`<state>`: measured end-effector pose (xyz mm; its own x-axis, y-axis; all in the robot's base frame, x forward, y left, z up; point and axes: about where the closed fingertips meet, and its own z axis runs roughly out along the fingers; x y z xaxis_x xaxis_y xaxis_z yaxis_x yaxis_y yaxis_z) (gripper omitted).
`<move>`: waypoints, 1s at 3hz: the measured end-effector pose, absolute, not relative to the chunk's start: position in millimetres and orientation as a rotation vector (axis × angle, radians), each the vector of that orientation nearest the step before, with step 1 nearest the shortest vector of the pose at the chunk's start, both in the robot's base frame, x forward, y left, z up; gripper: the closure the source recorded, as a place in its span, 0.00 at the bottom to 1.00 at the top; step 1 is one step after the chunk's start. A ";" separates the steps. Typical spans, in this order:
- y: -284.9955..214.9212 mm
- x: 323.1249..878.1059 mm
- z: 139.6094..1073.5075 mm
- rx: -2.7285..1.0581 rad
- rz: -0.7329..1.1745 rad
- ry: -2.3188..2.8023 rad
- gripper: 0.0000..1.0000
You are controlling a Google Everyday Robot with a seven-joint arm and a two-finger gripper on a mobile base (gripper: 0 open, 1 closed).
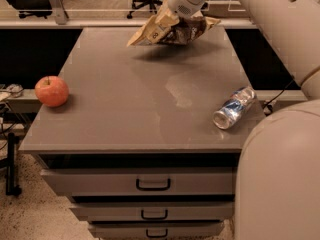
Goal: Move brown chip bag near redbull can
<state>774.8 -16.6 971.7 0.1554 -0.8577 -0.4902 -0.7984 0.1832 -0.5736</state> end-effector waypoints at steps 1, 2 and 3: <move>-12.5 769.5 965.8 -1.589 -0.092 1.664 1.00; -8.7 744.4 968.1 -1.571 -0.155 1.758 1.00; -4.8 703.8 973.4 -1.564 -0.248 1.895 1.00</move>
Offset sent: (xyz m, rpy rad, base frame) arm -0.0821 0.0076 -0.0093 -0.0921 0.1446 -0.2889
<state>703.8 -4.8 973.4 -0.0673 -0.9288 -0.3645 -0.8037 0.2669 -0.5317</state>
